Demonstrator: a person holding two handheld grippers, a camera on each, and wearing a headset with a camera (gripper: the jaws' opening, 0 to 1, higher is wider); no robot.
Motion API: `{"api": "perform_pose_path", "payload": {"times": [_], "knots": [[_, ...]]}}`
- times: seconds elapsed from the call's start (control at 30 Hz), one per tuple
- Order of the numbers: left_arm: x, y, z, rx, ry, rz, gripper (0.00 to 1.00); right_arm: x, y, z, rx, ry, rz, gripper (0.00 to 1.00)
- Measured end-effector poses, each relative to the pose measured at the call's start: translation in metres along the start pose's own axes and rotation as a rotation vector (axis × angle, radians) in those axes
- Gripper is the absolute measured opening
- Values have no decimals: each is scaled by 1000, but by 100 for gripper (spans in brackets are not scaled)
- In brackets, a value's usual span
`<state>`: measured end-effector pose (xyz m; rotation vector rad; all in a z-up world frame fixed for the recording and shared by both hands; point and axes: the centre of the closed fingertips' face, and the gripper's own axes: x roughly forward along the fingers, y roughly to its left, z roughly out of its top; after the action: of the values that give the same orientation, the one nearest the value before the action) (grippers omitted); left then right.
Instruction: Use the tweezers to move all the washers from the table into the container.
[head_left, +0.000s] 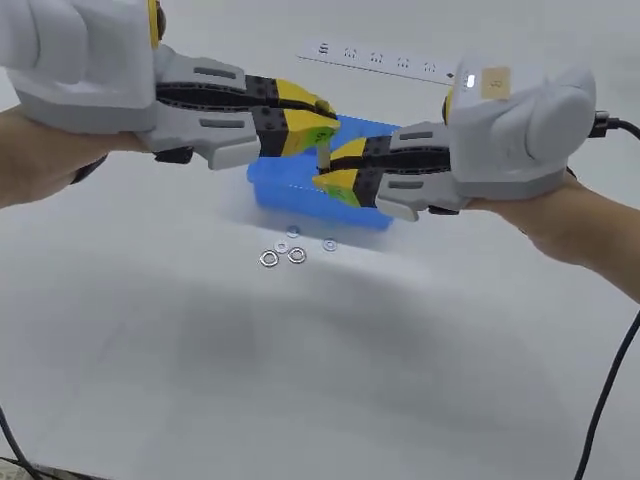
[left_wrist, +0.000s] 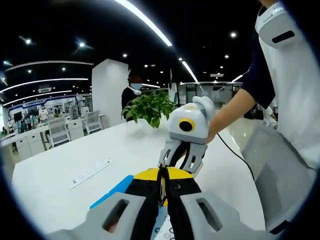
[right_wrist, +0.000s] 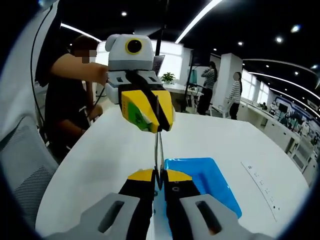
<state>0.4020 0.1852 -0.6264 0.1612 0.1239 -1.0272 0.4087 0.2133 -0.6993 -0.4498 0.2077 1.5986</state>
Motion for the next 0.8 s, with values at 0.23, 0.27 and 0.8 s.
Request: {"api": "perform_pose_path", "payload": {"times": [0.23, 0.27, 0.8], "knots": [[-4, -9, -8, 17, 28, -3, 5, 1, 14, -5, 9, 20, 22, 9], [-4, -11, -9, 20, 32, -4, 5, 1, 17, -6, 17, 25, 26, 10], [-21, -17, -33, 45, 87, 44, 5, -11, 46, -34, 103, 90, -11, 34]]}}
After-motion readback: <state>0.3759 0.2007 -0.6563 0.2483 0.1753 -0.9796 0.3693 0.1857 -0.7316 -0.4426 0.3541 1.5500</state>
